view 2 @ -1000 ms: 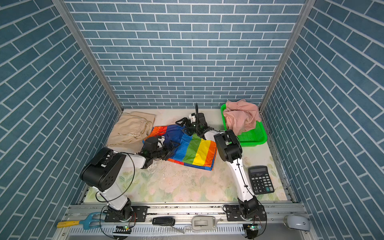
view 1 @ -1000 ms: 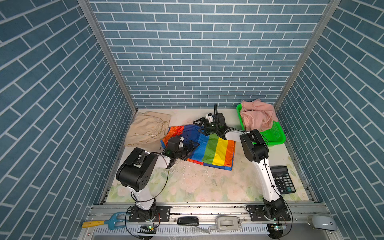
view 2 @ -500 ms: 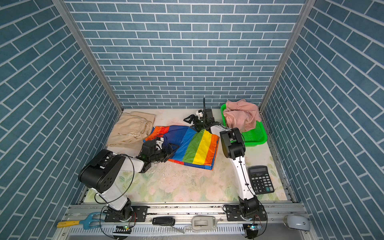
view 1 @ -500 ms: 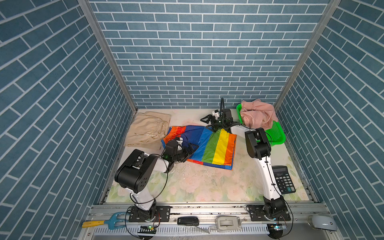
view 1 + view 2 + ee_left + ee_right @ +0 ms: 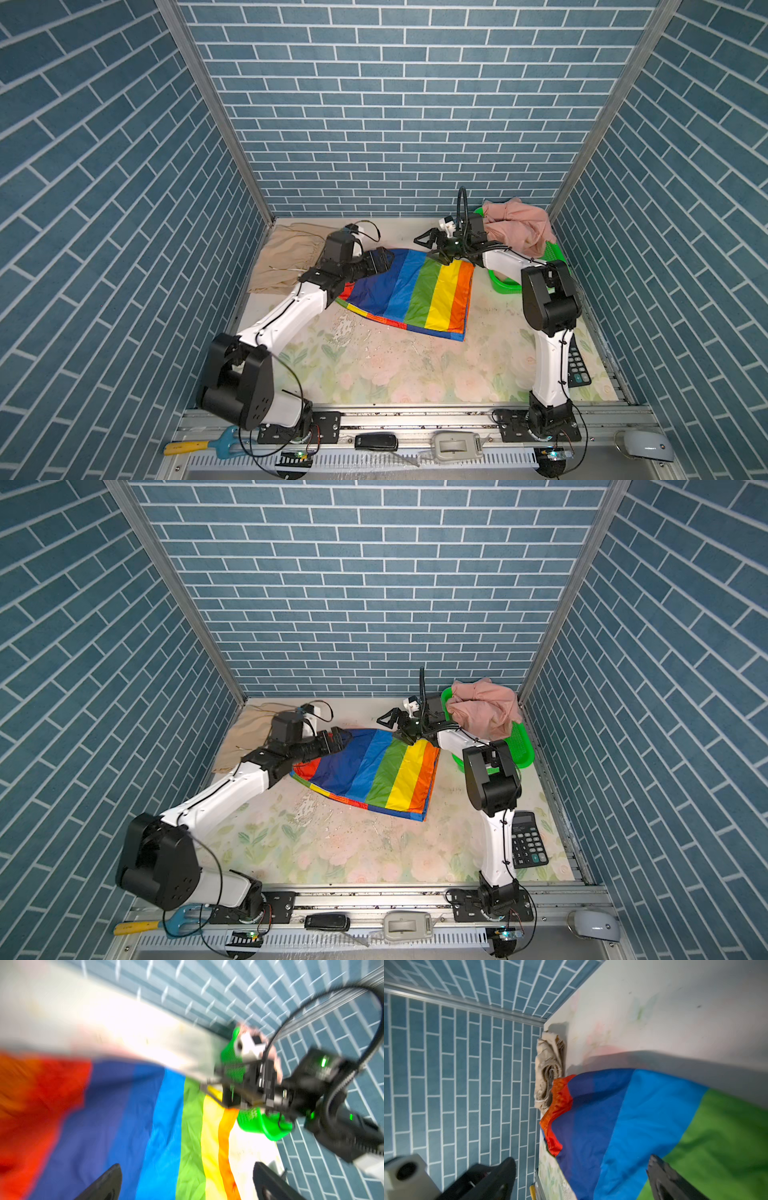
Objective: Fold and stack the shorts
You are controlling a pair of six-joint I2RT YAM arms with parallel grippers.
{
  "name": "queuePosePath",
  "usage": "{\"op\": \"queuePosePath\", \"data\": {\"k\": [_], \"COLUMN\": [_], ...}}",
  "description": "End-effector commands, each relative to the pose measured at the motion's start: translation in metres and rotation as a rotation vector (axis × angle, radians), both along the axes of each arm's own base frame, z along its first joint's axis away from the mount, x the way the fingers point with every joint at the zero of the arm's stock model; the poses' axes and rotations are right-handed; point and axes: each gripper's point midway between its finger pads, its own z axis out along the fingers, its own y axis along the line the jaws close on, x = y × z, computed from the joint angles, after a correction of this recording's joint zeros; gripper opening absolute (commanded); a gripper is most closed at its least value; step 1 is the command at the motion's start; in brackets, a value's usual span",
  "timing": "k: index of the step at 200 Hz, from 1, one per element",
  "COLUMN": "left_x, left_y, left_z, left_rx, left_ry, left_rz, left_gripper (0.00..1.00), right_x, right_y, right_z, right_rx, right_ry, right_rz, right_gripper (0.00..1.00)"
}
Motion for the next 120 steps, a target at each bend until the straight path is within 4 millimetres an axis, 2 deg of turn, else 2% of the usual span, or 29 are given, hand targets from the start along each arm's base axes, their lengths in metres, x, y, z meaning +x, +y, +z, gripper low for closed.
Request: {"op": "queuePosePath", "data": {"k": [1, 29, 60, 84, 120], "left_x": [-0.006, 0.0, -0.005, -0.017, -0.042], "left_y": [0.031, 0.018, 0.016, 0.021, 0.017], "left_z": [-0.052, -0.075, -0.107, -0.139, -0.179], "left_rx": [0.108, -0.031, -0.053, -0.028, -0.059], "left_ry": [0.193, 0.273, 0.341, 0.408, 0.497], "left_rz": [0.004, -0.004, 0.004, 0.018, 0.015], "left_gripper": [1.0, 1.0, 1.0, 1.0, 1.0], "right_x": [-0.031, -0.06, -0.079, -0.09, -0.095], "right_y": [0.027, 0.044, 0.041, 0.025, -0.019], "right_z": [0.007, -0.015, -0.049, -0.071, -0.097], "right_rx": [0.035, 0.097, 0.129, 0.106, 0.002], "right_ry": [-0.043, 0.011, 0.096, 0.153, 0.236], "right_rz": [0.027, 0.011, -0.003, -0.004, -0.035], "right_gripper": [0.99, 0.99, 0.99, 0.99, 0.99]}}
